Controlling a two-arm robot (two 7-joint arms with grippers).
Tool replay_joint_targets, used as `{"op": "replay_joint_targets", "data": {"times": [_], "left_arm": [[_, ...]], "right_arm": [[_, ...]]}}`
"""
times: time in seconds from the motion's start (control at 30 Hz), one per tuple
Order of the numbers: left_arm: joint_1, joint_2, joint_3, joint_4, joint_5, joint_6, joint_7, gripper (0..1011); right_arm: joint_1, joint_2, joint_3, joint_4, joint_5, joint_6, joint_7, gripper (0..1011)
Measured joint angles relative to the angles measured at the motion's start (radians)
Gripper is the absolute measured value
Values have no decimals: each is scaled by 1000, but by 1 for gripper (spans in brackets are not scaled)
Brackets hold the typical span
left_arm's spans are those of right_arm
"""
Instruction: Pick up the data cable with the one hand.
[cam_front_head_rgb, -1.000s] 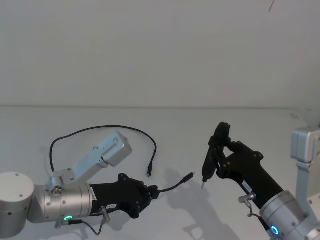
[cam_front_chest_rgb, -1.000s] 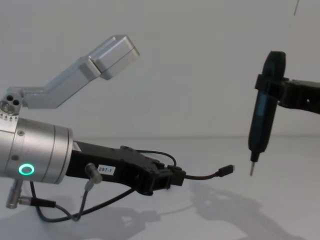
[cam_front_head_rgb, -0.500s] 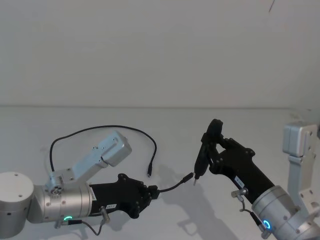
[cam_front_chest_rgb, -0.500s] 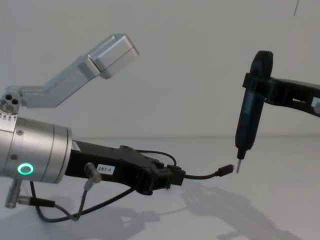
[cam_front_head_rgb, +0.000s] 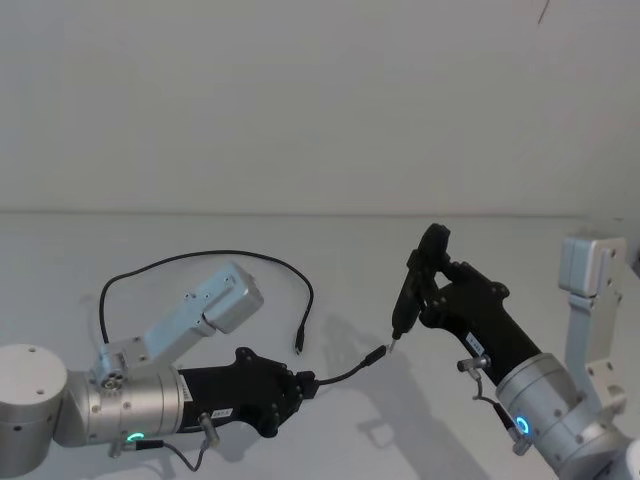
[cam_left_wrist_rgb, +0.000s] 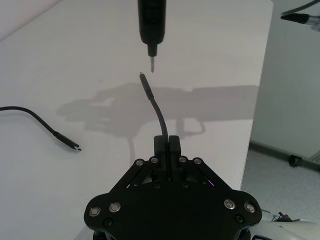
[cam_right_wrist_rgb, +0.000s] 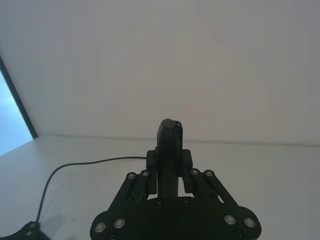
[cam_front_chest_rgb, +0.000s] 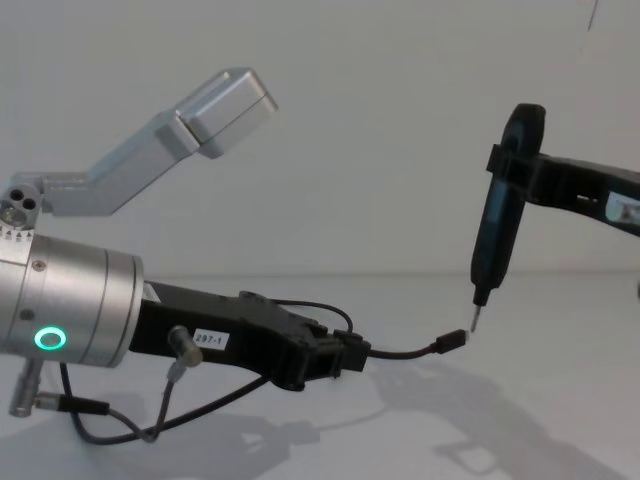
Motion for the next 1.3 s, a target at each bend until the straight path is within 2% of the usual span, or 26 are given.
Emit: {"op": "replay_joint_targets", "data": {"times": [0.4, 1.3], "left_arm": [[0, 0, 0, -1, 0, 0, 0, 47], [0, 0, 0, -1, 0, 0, 0, 47]], "right_arm": [[28, -22, 7, 53, -23, -19, -10, 279], [30, -48, 5, 64, -50, -4, 2, 279]]}}
